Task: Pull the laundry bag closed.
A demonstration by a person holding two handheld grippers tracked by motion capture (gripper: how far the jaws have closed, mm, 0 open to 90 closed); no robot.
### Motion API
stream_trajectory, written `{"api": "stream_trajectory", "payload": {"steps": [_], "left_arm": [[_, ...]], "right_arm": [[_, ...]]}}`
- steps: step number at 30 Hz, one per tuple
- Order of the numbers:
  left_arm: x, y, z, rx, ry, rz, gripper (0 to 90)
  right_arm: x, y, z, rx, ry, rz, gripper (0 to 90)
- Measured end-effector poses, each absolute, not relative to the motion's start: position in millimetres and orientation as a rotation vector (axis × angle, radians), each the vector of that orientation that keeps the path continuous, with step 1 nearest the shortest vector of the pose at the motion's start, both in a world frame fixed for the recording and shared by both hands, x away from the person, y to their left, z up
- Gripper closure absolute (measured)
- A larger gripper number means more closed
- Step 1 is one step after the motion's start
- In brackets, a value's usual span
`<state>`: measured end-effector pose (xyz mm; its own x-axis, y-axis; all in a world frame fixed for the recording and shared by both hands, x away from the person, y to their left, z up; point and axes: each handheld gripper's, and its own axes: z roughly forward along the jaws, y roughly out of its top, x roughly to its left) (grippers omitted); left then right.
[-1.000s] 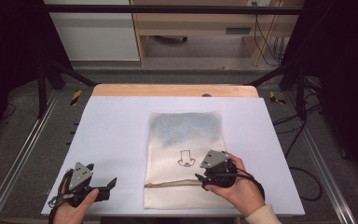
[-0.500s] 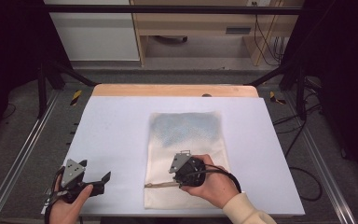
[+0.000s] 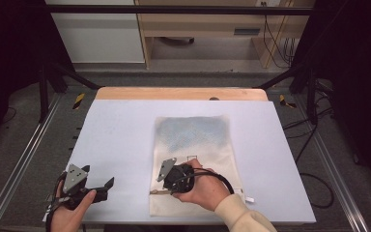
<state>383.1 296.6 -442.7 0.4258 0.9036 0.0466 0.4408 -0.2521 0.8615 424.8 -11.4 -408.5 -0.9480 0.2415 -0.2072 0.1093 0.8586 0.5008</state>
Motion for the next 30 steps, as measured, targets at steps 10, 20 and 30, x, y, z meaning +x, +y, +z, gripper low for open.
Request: {"api": "stream_trajectory", "payload": {"steps": [10, 20, 30], "left_arm": [[384.7, 296.9, -443.0, 1.867, 1.15, 0.717, 4.7], [384.9, 296.9, -443.1, 1.871, 1.148, 0.716, 4.8], [385.1, 296.6, -443.3, 1.873, 1.147, 0.714, 4.8]], "right_arm": [[427.5, -0.1, -406.0, 0.224, 2.805, 0.722, 69.9], [428.4, 10.2, -407.4, 0.197, 2.827, 0.745, 73.6], [432.3, 22.6, -412.1, 0.168, 2.846, 0.747, 73.7]]}}
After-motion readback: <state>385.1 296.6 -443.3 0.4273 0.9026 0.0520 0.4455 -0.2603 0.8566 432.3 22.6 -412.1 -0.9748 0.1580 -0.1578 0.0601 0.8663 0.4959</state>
